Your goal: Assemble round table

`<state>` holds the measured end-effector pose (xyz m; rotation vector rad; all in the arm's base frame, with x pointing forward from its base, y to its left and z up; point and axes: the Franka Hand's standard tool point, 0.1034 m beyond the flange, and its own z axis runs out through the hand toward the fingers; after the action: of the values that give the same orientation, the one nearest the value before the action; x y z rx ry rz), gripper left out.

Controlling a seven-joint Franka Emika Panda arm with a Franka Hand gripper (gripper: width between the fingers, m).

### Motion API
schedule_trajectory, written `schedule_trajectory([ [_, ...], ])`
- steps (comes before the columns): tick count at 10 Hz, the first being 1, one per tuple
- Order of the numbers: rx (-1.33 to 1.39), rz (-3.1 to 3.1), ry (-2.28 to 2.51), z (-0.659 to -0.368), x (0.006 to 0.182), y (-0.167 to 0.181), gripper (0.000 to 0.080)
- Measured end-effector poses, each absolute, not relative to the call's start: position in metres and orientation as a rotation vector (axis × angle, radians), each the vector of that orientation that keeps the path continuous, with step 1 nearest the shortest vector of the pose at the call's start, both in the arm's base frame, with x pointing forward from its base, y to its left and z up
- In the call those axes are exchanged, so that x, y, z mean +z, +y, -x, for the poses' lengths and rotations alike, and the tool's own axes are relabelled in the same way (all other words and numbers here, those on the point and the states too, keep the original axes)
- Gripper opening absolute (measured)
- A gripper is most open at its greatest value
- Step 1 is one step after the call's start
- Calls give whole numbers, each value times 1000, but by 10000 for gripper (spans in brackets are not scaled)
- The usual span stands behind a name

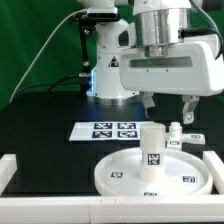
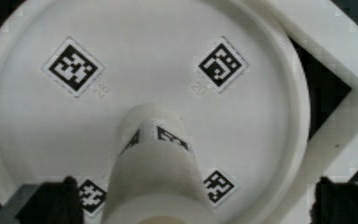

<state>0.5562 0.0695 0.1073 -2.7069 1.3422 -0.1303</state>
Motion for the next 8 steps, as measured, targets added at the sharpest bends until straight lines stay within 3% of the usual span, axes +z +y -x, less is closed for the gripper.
schedule_trajectory([
  [3, -130, 2817, 1086, -548, 122, 95, 649],
  [8, -115, 2875, 975, -541, 118, 106, 649],
])
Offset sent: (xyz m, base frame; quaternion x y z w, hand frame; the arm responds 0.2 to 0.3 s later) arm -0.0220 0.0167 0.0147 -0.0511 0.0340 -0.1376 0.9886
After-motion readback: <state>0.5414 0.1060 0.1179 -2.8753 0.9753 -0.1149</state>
